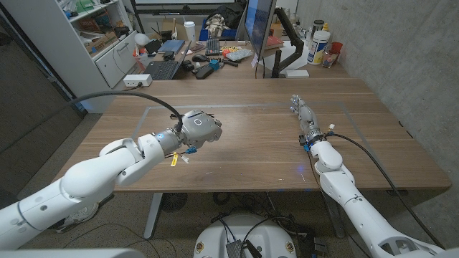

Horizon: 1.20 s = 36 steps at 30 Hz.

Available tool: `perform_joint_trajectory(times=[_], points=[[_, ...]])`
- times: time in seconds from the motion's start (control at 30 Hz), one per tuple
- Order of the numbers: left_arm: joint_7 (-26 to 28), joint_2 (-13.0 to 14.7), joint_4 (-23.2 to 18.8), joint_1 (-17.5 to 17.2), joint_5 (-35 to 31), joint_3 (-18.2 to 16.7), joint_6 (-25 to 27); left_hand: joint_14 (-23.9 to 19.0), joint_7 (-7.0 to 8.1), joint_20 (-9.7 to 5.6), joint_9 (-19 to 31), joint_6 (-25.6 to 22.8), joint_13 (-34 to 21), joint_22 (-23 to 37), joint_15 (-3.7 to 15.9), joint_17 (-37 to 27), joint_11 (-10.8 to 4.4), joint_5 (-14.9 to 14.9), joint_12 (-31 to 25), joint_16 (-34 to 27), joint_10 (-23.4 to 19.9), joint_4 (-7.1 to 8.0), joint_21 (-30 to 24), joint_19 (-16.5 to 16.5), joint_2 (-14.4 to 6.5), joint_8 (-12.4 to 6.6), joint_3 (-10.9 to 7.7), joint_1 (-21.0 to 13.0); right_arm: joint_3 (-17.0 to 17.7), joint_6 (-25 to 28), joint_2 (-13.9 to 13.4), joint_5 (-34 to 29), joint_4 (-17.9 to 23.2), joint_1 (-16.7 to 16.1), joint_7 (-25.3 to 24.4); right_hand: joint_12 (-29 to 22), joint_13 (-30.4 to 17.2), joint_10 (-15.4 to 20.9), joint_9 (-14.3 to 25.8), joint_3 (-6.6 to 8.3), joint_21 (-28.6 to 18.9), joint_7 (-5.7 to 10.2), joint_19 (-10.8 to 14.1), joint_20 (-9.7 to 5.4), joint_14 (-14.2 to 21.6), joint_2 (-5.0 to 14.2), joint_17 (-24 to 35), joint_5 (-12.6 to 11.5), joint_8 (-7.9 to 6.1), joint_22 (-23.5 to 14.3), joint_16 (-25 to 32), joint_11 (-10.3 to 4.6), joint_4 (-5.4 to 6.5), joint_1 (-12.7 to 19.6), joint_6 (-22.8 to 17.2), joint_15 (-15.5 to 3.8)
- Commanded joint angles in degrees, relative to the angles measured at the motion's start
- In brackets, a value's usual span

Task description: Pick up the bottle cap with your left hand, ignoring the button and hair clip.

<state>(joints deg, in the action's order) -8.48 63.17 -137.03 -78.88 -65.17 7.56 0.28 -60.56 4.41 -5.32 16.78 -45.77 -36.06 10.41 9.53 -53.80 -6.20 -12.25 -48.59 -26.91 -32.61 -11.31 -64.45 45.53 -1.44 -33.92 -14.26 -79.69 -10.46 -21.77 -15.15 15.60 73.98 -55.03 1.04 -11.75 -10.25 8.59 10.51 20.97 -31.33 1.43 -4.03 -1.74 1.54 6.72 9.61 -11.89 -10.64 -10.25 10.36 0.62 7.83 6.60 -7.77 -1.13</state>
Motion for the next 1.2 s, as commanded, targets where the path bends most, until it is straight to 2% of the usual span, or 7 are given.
perform_joint_trajectory(times=[0.03, 1.2], points=[[0.6, 0.4, -0.5, -0.3, 0.2, -1.1, 0.6, -1.5, -0.05, -5.81, 0.1, -0.6, -1.8, 0.1, 3.49, -0.4, -2.51, -0.3, -0.3, 0.1, -5.1, 3.96, -0.3, 0.7, -0.6, -0.34, -4.50, 0.2, -0.4, 0.1, 0.0, -0.2, -0.3, 0.4, -0.3, -0.2, -0.2, 0.2, 0.3, 0.28, 0.2, 0.24, 0.3, -5.15, 0.6, 1.41, 0.1, -0.4, -0.34, -0.2, 0.0, 0.18, 0.12, -0.7, -0.1, 0.06], [2.2, 0.2, -1.9, 0.5, -0.3, -2.6, 0.7, -2.6, 0.35, -6.10, 0.2, -0.5, -2.3, 0.1, 3.37, -1.9, -2.90, -0.1, 0.1, 0.5, -6.2, 4.10, -1.1, 0.8, -0.3, -0.31, -5.81, 1.1, -0.2, -0.4, 0.1, -0.3, 0.3, -0.2, -1.6, -0.2, -0.2, 0.2, 0.3, 0.35, 0.6, 0.24, 0.5, -5.16, 0.6, 1.32, 0.1, -0.4, -0.33, -0.2, 0.0, 0.23, 0.12, -0.9, -0.1, 0.10]])
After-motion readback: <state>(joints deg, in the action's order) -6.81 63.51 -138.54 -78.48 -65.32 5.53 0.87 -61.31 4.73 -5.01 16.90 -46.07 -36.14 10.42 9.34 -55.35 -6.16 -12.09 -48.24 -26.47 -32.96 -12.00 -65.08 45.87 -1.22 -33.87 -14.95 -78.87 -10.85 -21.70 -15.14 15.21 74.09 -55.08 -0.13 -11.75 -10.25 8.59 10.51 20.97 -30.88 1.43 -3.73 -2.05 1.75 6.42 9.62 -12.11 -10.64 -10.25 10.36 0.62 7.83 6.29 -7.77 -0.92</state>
